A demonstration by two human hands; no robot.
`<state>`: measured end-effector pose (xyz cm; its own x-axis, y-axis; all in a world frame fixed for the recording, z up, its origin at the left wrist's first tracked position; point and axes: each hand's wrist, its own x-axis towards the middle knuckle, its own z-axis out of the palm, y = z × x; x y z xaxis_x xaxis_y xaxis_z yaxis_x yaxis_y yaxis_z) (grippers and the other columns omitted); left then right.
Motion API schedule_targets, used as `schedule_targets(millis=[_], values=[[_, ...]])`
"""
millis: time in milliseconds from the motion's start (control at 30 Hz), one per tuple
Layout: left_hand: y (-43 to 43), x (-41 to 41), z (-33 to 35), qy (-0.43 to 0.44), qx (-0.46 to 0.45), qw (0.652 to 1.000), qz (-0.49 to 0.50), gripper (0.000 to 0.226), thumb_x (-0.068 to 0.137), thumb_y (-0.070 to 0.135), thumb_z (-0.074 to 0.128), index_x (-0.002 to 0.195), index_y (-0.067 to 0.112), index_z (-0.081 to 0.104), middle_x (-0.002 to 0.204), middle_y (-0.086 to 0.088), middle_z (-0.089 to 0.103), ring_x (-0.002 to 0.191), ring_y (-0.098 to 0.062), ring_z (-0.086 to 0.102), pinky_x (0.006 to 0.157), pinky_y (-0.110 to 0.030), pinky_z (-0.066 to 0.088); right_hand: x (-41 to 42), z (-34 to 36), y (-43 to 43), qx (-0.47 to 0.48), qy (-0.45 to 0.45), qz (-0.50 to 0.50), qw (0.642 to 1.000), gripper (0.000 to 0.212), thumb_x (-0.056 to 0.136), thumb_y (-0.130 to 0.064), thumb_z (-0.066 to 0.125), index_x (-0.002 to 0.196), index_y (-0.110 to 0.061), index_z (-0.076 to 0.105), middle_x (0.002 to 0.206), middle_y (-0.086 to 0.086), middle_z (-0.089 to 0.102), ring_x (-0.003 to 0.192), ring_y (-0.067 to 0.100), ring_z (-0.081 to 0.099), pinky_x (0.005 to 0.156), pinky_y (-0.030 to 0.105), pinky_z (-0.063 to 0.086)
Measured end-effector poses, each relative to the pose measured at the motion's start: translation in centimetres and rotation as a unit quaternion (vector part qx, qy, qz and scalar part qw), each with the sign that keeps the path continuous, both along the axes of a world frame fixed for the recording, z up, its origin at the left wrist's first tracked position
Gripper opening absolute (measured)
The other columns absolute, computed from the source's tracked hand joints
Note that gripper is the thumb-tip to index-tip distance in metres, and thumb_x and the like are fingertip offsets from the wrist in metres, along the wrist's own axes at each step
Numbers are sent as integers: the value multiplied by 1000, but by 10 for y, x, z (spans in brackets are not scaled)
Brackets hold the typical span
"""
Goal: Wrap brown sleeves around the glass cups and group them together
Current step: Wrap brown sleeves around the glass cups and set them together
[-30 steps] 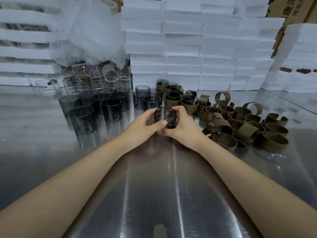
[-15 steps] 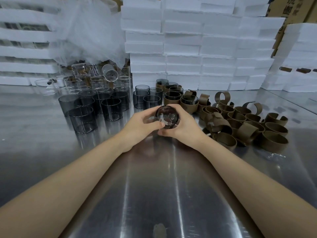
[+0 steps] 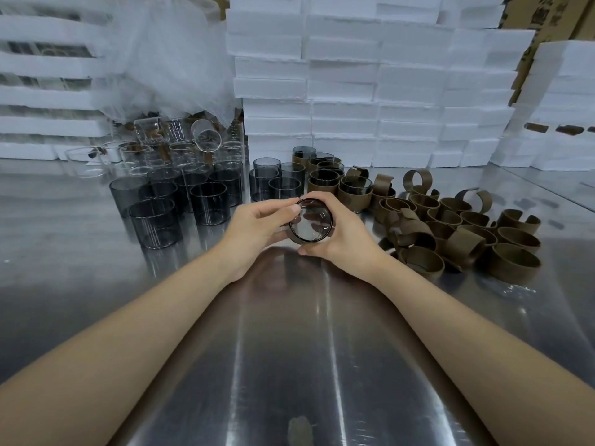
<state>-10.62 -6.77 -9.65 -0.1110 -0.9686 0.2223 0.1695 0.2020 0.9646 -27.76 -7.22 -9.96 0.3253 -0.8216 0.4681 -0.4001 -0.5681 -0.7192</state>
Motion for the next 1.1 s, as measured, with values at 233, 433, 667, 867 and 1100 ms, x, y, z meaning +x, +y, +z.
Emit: schedule_targets(millis=[233, 433, 667, 867, 1100], values=[[-2, -4, -1, 20, 24, 999, 18, 12, 89, 15, 68, 100, 11, 68, 92, -1, 71, 87, -8, 69, 69, -21, 55, 3, 1, 2, -58, 38, 10, 998, 74, 62, -1, 86, 127, -16, 53, 123, -1, 56, 113, 11, 54, 94, 10, 40], [-3, -4, -1, 2, 33, 999, -2, 30, 84, 24, 71, 111, 12, 66, 103, -3, 71, 93, -10, 67, 79, -25, 53, 7, 3, 7, -122, 34, 31, 991, 68, 66, -4, 86, 123, -20, 52, 116, -8, 53, 111, 13, 54, 94, 18, 44], [-3, -3, -1, -51, 22, 998, 3, 26, 82, 22, 74, 105, 17, 63, 105, -2, 69, 99, -13, 65, 84, -28, 54, 8, 6, 7, -89, 82, 40, 992, 72, 66, 0, 85, 130, -11, 56, 123, 6, 50, 115, 10, 50, 102, 22, 41], [-3, -2, -2, -57, 17, 998, -2, 39, 78, 20, 78, 113, 15, 60, 115, -5, 66, 112, -19, 63, 95, -35, 52, 8, 10, 10, -77, 114, 33, 990, 81, 67, -3, 85, 139, -19, 50, 123, 1, 46, 112, 5, 46, 100, 15, 38], [0, -5, -3, -95, -31, 995, -5, 41, 75, 13, 80, 108, 24, 59, 114, 5, 63, 107, -4, 61, 90, -19, 47, 6, 10, 9, -61, 126, 18, 990, 84, 67, -6, 84, 141, -23, 48, 121, -2, 44, 111, 6, 47, 95, 9, 37]])
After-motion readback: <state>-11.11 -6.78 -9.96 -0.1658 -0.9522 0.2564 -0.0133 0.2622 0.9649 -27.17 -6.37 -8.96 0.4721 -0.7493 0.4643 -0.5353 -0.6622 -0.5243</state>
